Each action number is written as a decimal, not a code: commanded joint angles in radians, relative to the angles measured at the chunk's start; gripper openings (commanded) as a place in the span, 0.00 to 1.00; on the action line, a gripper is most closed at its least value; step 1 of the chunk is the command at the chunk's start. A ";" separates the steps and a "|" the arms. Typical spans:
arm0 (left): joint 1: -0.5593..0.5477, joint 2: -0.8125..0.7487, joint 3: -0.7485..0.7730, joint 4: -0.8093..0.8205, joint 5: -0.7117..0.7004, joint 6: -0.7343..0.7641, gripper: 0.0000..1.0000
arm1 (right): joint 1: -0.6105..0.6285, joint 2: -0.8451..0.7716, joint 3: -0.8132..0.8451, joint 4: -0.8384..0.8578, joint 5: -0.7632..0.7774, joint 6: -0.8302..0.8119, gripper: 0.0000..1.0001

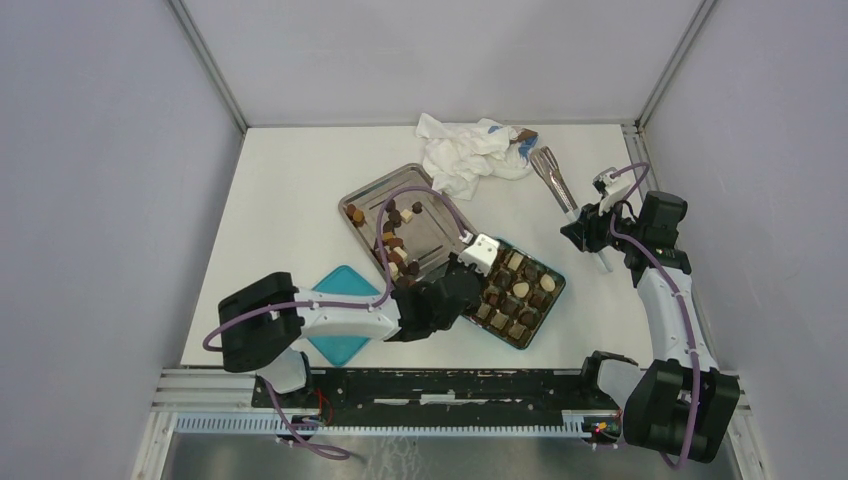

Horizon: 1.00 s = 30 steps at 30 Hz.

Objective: Pack the chocolate
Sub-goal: Adjust the packing box at the center of the board.

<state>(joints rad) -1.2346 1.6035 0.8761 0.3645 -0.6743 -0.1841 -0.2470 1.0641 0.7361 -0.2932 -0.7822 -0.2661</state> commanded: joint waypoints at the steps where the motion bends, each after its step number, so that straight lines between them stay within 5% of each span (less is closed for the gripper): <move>1: -0.030 -0.064 -0.009 0.243 -0.161 0.094 0.02 | -0.005 -0.006 0.006 0.049 -0.023 -0.005 0.38; 7: -0.040 -0.057 -0.005 0.244 -0.172 0.075 0.02 | -0.005 -0.007 0.006 0.048 -0.024 -0.007 0.38; 11: -0.006 0.004 0.081 0.101 -0.149 -0.030 0.02 | -0.005 -0.008 0.006 0.049 -0.024 -0.006 0.38; 23: 0.198 0.269 0.423 -0.232 0.287 -0.447 0.02 | -0.014 -0.037 0.005 0.062 0.066 0.010 0.38; 30: 0.225 0.395 0.566 -0.338 0.327 -0.560 0.02 | -0.017 -0.054 -0.003 0.076 0.108 0.015 0.38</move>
<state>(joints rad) -1.0111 1.9686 1.3170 0.0315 -0.3958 -0.5892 -0.2588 1.0321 0.7300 -0.2840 -0.6949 -0.2630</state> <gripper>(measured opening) 0.051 0.386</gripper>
